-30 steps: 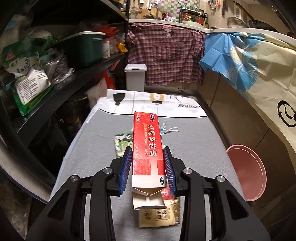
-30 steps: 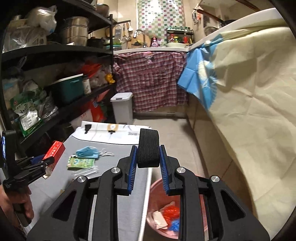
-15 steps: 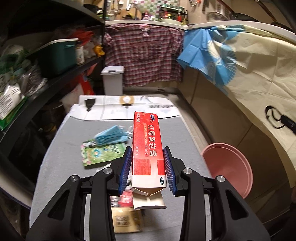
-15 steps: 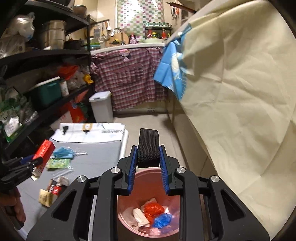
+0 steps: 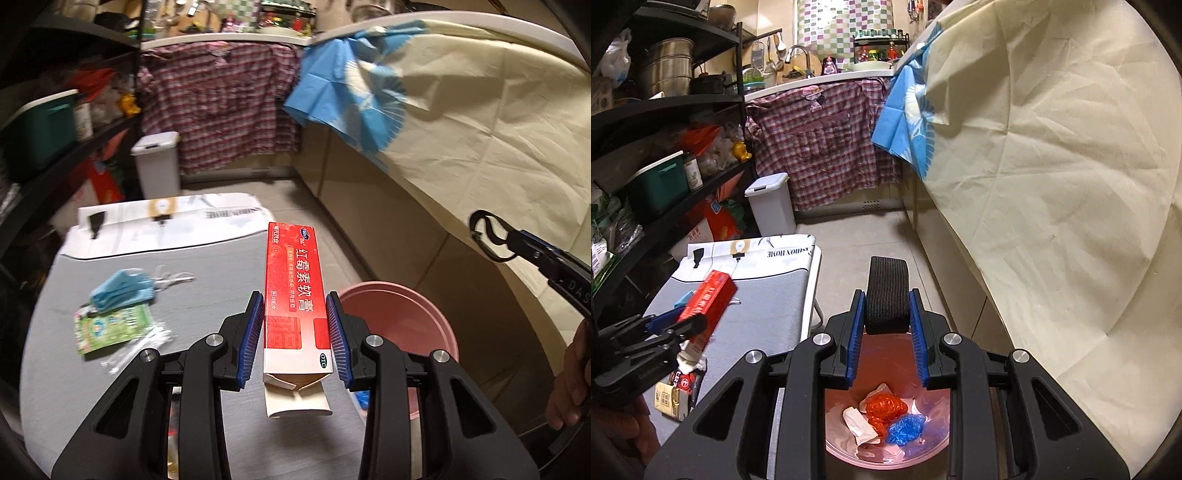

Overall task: Collect trash
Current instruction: 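Carry the toothpaste box and black strap over the pink bin and release both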

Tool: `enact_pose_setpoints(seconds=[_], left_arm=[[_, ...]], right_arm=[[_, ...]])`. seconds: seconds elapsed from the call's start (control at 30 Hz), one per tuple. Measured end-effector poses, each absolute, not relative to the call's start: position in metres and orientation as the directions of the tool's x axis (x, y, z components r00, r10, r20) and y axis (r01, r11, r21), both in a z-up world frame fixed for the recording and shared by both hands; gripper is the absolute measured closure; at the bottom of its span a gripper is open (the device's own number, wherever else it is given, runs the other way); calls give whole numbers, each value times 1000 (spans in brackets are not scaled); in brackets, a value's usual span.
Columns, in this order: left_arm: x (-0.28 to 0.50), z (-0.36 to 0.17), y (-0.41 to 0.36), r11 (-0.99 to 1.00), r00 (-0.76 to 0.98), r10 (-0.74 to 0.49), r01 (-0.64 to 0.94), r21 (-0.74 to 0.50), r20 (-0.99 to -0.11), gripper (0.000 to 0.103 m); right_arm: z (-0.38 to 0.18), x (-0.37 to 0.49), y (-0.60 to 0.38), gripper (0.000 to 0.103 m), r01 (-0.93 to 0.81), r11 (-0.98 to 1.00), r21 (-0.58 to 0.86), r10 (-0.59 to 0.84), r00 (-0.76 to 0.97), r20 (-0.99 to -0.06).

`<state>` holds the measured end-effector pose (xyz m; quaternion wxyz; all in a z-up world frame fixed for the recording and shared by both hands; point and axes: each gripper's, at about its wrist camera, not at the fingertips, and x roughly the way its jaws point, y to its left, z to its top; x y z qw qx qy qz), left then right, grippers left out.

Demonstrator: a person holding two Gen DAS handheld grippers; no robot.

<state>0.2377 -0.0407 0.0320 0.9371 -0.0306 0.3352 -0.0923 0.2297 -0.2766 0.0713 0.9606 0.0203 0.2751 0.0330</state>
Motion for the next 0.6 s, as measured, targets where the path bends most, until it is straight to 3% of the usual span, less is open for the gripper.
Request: enact_pose_setpoints(seconds=[0.6], left_arm=[[264, 9, -104, 936, 688, -321, 335, -108, -651, 68]], right_arm=[[54, 250, -286, 79, 13, 999, 49, 18, 803, -595]])
